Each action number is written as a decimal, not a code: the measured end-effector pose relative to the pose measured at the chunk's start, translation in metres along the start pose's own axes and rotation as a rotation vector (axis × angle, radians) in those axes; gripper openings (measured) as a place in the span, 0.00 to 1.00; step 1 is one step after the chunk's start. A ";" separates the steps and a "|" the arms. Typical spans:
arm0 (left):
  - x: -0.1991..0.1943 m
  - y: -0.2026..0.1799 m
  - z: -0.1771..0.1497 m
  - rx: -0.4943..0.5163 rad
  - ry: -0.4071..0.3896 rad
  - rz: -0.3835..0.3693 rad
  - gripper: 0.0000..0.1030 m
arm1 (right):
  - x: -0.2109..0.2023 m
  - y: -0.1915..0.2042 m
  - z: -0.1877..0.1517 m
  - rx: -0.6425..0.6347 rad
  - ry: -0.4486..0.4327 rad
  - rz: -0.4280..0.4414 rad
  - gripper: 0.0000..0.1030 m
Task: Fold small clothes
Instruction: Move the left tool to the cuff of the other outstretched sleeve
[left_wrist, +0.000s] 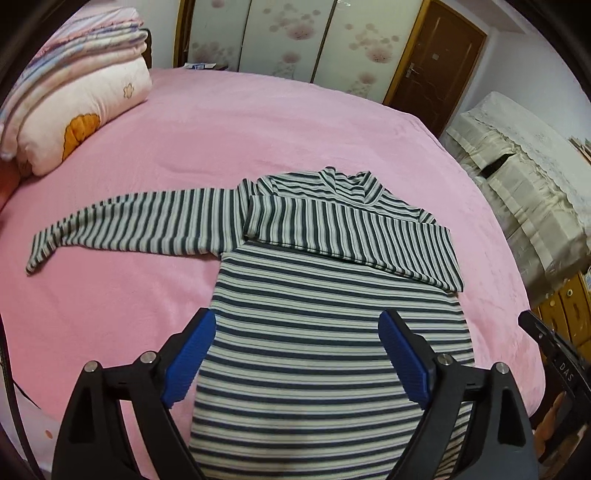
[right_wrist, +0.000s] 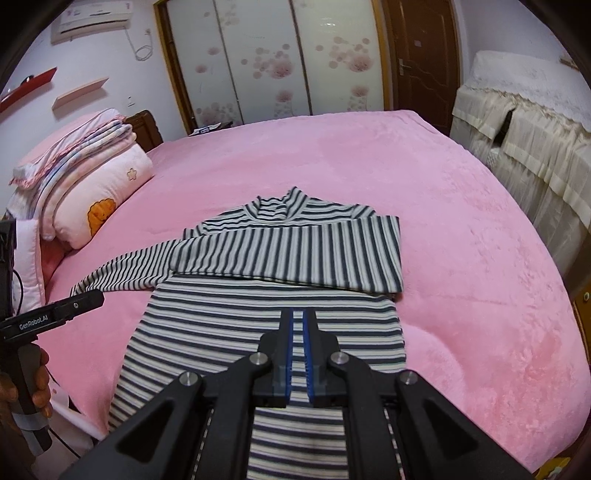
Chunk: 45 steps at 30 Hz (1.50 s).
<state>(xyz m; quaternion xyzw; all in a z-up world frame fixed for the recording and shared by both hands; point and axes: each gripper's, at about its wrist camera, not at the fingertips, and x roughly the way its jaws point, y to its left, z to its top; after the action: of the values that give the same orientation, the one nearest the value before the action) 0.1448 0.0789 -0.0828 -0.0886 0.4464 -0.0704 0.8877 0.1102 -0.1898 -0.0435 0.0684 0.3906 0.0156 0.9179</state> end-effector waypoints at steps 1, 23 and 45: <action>-0.002 -0.001 0.001 0.006 -0.004 0.003 0.89 | -0.003 0.004 0.000 -0.009 -0.002 0.001 0.07; -0.069 0.109 0.019 -0.141 -0.110 0.012 0.99 | -0.014 0.125 0.016 -0.212 -0.047 0.058 0.26; 0.043 0.442 0.052 -0.493 0.130 0.280 0.67 | 0.114 0.308 0.045 -0.418 0.027 0.218 0.26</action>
<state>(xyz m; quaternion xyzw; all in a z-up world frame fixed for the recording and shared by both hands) 0.2330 0.5054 -0.1832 -0.2342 0.5140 0.1579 0.8100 0.2292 0.1199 -0.0521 -0.0814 0.3813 0.1962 0.8997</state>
